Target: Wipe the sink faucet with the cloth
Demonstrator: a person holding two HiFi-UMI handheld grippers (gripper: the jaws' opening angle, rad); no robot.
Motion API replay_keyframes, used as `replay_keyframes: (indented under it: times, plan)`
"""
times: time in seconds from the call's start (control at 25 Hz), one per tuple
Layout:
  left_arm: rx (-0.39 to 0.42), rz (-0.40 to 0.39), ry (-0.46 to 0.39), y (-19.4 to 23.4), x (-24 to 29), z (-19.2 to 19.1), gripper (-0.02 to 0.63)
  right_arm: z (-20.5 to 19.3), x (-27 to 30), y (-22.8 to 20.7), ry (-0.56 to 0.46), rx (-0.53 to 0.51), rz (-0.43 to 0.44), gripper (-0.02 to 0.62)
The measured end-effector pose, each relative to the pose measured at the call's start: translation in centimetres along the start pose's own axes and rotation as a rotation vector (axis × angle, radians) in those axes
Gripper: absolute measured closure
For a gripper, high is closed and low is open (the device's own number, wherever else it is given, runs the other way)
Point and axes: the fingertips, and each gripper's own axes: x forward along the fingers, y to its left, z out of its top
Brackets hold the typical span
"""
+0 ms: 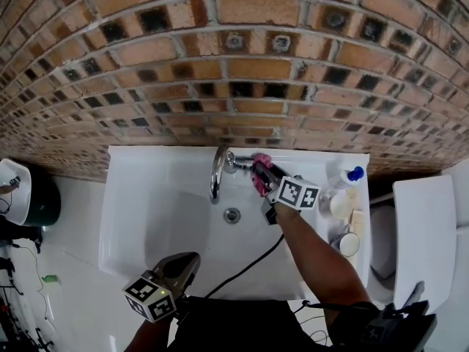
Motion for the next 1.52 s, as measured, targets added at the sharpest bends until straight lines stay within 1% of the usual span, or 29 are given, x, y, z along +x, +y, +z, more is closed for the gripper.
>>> replay_keyframes:
  times: [0.32, 0.44, 0.64, 0.92, 1.0, 1.08, 1.16, 1.28, 1.36, 1.52]
  plan:
    - [0.039, -0.068, -0.008, -1.1, -0.1, 0.9, 0.600, -0.2, -2.1, 2.5, 0.018, -0.079, 0.021, 0.460]
    - [0.050, -0.094, -0.007, -1.4, -0.3, 0.6, 0.600, -0.4, -3.0, 3.3, 0.020, -0.112, 0.024, 0.462]
    - [0.070, -0.125, -0.004, -1.7, -0.8, -0.1, 0.600, -0.8, -4.1, 4.9, 0.035, -0.195, 0.019, 0.463]
    - [0.099, -0.165, 0.009, -2.1, -1.3, -0.4, 0.600, -1.6, -5.4, 6.0, 0.029, -0.228, -0.004, 0.463]
    - [0.103, -0.169, 0.010, -1.9, -1.4, -0.3, 0.600, -1.8, -5.9, 6.3, 0.021, -0.220, -0.003, 0.463]
    - [0.104, -0.173, 0.008, -1.7, -1.5, -0.1, 0.600, -2.2, -6.5, 6.8, 0.001, -0.174, 0.005, 0.463]
    - [0.101, -0.175, 0.008, -1.4, -1.5, 0.0, 0.600, -3.3, -7.0, 7.2, -0.020, -0.086, 0.017, 0.463]
    - [0.097, -0.183, 0.020, -0.8, -1.5, -0.2, 0.600, -6.3, -6.1, 7.4, -0.015, 0.050, 0.027, 0.463]
    - [0.092, -0.185, 0.034, -0.4, -1.6, -0.2, 0.600, -7.9, -4.7, 6.6, -0.023, 0.141, 0.008, 0.463]
    - [0.083, -0.169, 0.043, 0.9, -2.4, 0.0, 0.600, -8.4, -2.0, 3.4, -0.128, 0.370, -0.060, 0.463]
